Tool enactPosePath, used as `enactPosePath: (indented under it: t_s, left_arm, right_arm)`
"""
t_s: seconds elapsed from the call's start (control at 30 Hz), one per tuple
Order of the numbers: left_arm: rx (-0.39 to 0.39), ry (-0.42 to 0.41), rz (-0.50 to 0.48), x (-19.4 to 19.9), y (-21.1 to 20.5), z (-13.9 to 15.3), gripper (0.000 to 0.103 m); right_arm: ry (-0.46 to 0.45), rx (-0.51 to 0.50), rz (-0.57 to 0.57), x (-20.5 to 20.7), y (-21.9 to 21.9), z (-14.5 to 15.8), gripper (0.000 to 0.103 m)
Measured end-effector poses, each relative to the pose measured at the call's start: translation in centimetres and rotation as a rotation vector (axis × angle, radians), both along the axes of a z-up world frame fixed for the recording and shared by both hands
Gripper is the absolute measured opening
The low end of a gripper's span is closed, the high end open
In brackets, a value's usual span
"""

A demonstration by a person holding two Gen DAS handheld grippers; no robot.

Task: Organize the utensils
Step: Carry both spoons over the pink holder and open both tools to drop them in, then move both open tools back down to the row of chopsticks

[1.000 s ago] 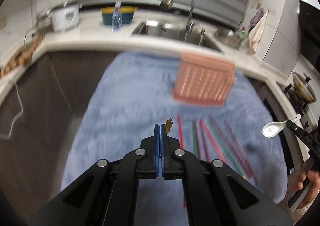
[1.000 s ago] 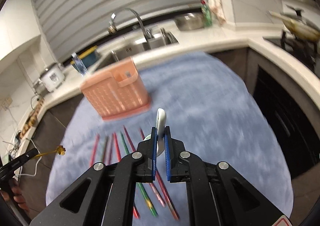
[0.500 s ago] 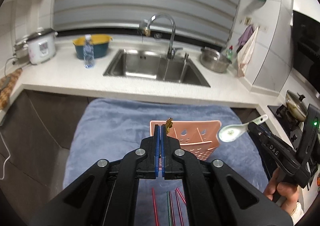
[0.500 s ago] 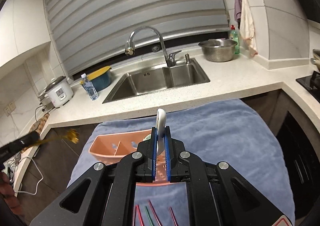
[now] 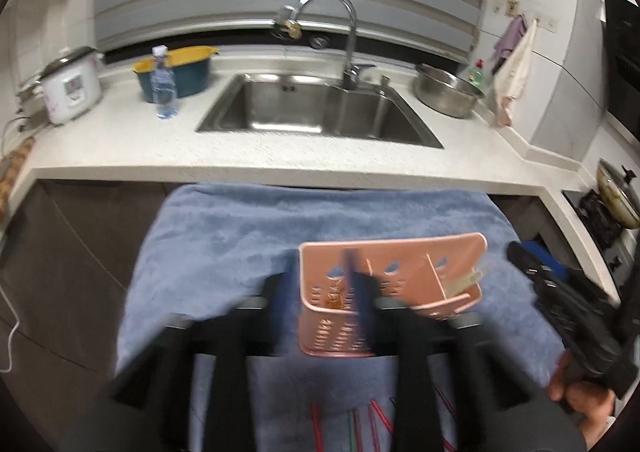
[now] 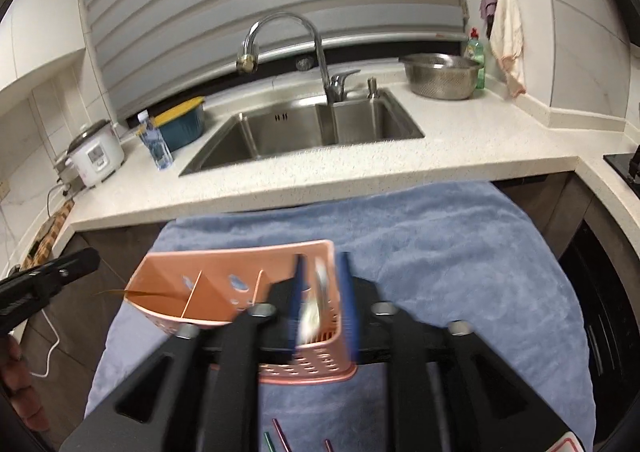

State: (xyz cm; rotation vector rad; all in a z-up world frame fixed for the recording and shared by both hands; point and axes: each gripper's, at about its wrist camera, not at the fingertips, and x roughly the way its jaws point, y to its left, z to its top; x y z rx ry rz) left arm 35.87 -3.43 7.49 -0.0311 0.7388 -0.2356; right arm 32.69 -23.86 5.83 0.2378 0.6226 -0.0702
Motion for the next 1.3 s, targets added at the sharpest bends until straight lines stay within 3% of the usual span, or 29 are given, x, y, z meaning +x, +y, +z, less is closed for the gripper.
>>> enactPosePath:
  t_s: [0.03, 0.17, 0.27, 0.5, 0.67, 0.9, 1.3]
  left_arm:
    - [-0.006, -0.026, 0.018, -0.5, 0.4, 0.3, 0.056]
    - [-0.004, -0.063, 0.059, -2.9, 1.9, 0.9, 0.063]
    - [0.009, -0.067, 0.071, -5.8, 3.7, 0.1, 0.066]
    - [0.033, 0.064, 0.125, -13.5, 7.7, -6.7, 0.067]
    - [0.009, 0.184, 0.121, -18.3, 8.6, -11.1, 0.067]
    - [-0.021, 0.257, 0.118, -23.2, 7.8, -14.5, 0.067]
    - [-0.016, 0.274, 0.074, -25.4, 6.0, -15.7, 0.067]
  right_arm:
    - [-0.017, -0.001, -0.009, -0.7, -0.2, 0.4, 0.046]
    - [-0.037, -0.001, -0.007, -4.7, -1.3, 1.0, 0.047]
    - [0.001, 0.009, -0.017, -9.1, -2.5, -0.8, 0.05]
    - [0.208, 0.071, -0.08, -19.7, -4.4, -8.9, 0.05]
    - [0.268, 0.051, -0.083, -24.1, -3.9, -11.6, 0.05]
    - [0.315, 0.072, -0.062, -26.7, -2.6, -14.1, 0.042]
    - [0.312, 0.013, -0.018, -26.5, -0.7, -15.0, 0.039]
